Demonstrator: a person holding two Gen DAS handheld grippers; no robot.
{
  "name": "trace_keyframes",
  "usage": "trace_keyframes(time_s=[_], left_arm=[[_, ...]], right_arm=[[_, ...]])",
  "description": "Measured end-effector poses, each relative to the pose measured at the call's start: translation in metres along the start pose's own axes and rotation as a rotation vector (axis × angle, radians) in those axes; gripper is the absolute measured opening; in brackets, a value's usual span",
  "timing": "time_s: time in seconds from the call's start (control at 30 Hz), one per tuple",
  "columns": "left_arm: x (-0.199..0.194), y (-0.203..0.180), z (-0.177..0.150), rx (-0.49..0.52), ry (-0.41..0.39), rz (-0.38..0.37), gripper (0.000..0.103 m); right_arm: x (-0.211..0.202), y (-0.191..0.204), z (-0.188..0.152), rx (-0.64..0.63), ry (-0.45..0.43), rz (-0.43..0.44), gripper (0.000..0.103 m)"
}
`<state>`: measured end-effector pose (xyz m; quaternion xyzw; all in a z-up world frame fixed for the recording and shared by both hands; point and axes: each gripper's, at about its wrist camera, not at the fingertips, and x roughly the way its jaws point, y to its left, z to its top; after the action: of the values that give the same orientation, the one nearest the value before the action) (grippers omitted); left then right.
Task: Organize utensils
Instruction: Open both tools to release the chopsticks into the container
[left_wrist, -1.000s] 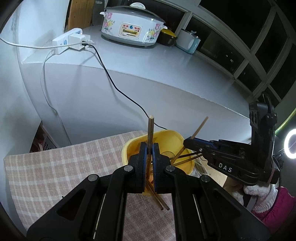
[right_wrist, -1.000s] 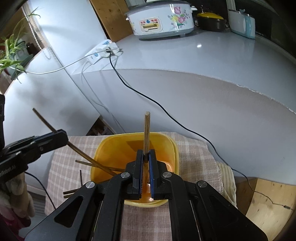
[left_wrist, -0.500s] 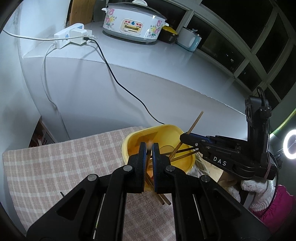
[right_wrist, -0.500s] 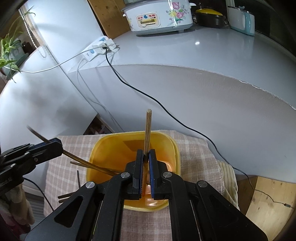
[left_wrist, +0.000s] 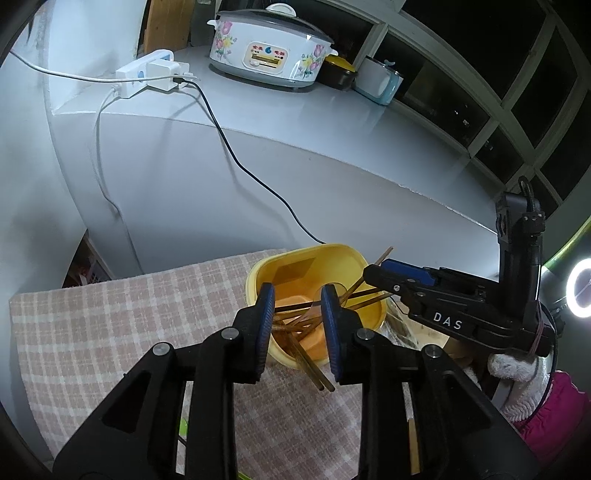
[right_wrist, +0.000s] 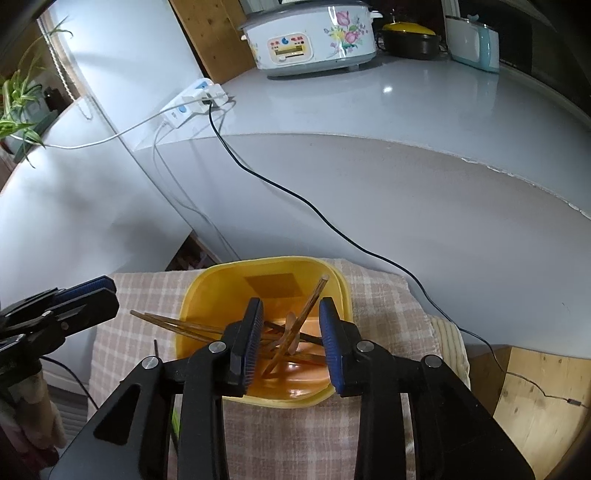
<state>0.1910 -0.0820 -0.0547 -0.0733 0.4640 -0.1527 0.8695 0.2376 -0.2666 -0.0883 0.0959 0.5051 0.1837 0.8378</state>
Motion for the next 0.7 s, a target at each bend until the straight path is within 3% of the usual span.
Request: trace_keyframes(time_s=[0.47, 0.57, 0.7], left_arm=[[-0.033, 0.001, -0.004, -0.009, -0.053, 0.007, 0.026], [-0.042, 0.004, -0.004, -0.009, -0.069, 0.013, 0.032], [-0.058, 0.013, -0.008, -0.025, -0.094, 0.03, 0.033]], right_arm=[[-0.027, -0.002, -0.011, 0.045, -0.048, 0.017, 0.03], [-0.038, -0.002, -0.014, 0.057, -0.066, 0.031, 0.03], [-0.053, 0.002, -0.021, 0.07, -0.091, 0.059, 0.03]])
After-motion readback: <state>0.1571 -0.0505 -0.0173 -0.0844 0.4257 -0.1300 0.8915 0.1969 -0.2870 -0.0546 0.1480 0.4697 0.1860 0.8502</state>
